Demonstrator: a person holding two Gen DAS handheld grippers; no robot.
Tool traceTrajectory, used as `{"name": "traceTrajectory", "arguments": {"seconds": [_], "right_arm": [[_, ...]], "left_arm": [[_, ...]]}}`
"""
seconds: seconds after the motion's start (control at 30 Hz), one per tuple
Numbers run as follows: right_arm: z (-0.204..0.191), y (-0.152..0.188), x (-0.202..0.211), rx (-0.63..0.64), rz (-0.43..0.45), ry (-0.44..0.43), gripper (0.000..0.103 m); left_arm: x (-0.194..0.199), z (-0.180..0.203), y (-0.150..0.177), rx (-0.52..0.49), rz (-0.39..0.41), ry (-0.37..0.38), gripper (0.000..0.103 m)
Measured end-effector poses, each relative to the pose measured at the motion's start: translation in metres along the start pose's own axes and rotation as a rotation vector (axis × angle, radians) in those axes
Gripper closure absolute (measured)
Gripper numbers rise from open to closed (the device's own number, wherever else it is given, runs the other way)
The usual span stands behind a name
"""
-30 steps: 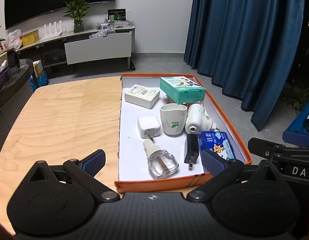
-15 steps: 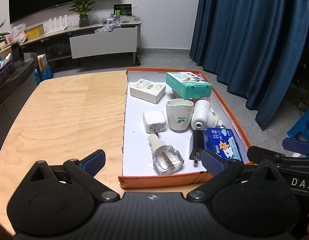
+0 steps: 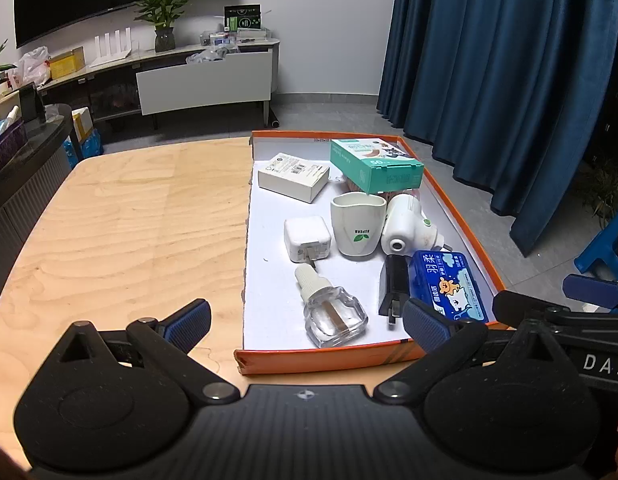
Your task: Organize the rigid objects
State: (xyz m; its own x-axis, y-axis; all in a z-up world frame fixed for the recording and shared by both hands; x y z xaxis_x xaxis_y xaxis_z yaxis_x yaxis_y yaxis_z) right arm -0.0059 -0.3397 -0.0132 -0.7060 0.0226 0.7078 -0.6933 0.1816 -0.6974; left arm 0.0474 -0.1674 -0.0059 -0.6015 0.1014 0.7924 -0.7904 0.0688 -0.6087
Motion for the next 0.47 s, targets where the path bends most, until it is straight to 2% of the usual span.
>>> {"name": "traceTrajectory", "arguments": {"seconds": [0.47], "right_arm": [[0.0000, -0.0001, -0.0038, -0.006, -0.011, 0.011, 0.003]], "left_arm": [[-0.0056, -0.0002, 0.0023, 0.003, -0.039, 0.025, 0.000]]}}
Point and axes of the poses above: each gripper's, at about its wrist camera, not at the fingertips, and x roughly against the way its jaws point, z to its right, y to its underside, the point moved 3 cm from there along -x, roughly the way its jaws point, and after that the axes turned 9 degrees about -z, right-handed, at the moved point
